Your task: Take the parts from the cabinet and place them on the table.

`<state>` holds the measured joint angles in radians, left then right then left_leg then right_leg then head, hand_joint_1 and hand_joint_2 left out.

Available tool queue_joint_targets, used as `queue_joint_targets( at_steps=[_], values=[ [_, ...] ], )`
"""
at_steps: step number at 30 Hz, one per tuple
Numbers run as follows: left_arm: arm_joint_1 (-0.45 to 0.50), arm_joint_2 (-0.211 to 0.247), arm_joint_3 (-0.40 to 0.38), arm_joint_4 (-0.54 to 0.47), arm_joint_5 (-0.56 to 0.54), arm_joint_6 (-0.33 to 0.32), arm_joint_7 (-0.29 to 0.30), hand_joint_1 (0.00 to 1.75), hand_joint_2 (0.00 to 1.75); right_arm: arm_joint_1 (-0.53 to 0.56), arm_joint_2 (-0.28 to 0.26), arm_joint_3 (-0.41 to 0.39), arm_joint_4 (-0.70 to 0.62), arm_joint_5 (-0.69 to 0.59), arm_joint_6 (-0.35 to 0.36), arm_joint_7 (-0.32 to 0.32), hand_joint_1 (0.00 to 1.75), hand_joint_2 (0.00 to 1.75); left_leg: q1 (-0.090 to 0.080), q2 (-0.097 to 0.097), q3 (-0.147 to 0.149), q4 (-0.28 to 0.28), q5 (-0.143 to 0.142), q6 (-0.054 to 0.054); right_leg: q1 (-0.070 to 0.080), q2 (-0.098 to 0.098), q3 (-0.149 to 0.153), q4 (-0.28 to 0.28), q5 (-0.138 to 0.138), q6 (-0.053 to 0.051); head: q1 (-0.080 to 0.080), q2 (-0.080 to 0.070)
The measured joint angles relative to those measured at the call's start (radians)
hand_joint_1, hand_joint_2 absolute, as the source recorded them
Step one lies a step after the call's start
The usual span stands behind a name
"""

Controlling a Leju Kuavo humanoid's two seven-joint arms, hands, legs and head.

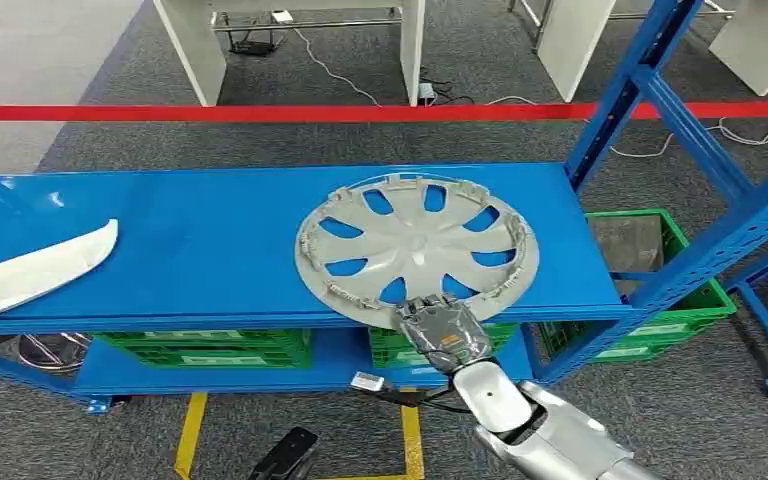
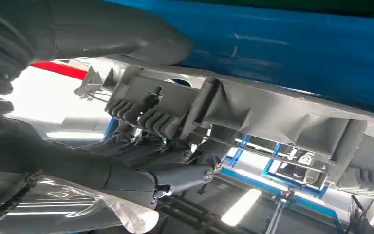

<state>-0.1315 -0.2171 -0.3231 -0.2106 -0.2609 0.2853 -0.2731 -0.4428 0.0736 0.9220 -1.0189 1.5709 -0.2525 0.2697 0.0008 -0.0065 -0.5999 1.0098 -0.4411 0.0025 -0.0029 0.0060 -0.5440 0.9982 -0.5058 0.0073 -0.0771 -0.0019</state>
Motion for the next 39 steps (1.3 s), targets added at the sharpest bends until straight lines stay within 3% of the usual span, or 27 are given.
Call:
queue_joint_targets(
  at_steps=[12, 15, 20, 25, 39],
  values=[
    [0.000, 0.000, 0.002, 0.000, 0.000, 0.000, 0.000, 0.00, 0.00, 0.000, 0.000, 0.000, 0.000, 0.000, 0.000, 0.000, 1.75, 1.75, 0.000, 0.000, 0.000, 0.000, 0.000, 0.000, 0.000, 0.000, 0.000, 0.000, 0.000, 0.000, 0.000, 0.000],
    [0.000, 0.000, 0.002, 0.000, 0.000, 0.000, 0.000, 0.00, 0.00, 0.000, 0.000, 0.000, 0.000, 0.000, 0.000, 0.000, 1.57, 1.75, 0.000, 0.000, 0.000, 0.000, 0.000, 0.000, 0.000, 0.000, 0.000, 0.000, 0.000, 0.000, 0.000, 0.000],
    [0.000, 0.000, 0.004, 0.000, 0.001, 0.000, 0.000, 0.00, 0.00, 0.002, 0.000, -0.001, 0.000, 0.000, 0.001, 0.000, 1.75, 1.75, 0.000, 0.000, 0.000, 0.000, 0.000, 0.000, 0.000, 0.000, 0.000, 0.000, 0.000, 0.000, 0.000, 0.000],
    [0.000, 0.000, 0.005, 0.000, 0.001, -0.001, -0.002, 0.00, 0.00, 0.002, 0.000, -0.002, -0.001, 0.000, 0.001, -0.002, 1.75, 1.75, 0.000, 0.000, 0.001, 0.000, 0.000, 0.000, 0.000, 0.000, 0.000, 0.000, 0.000, 0.000, 0.000, 0.000],
    [0.010, 0.005, 0.040, 0.000, 0.010, 0.017, -0.028, 0.00, 0.00, 0.012, -0.073, -0.022, -0.254, -0.009, 0.048, -0.060, 1.75, 1.75, 0.000, 0.000, 0.000, 0.000, 0.000, 0.000, 0.000, 0.000, 0.000, 0.000, 0.000, 0.000, 0.000, 0.000]
  ],
)
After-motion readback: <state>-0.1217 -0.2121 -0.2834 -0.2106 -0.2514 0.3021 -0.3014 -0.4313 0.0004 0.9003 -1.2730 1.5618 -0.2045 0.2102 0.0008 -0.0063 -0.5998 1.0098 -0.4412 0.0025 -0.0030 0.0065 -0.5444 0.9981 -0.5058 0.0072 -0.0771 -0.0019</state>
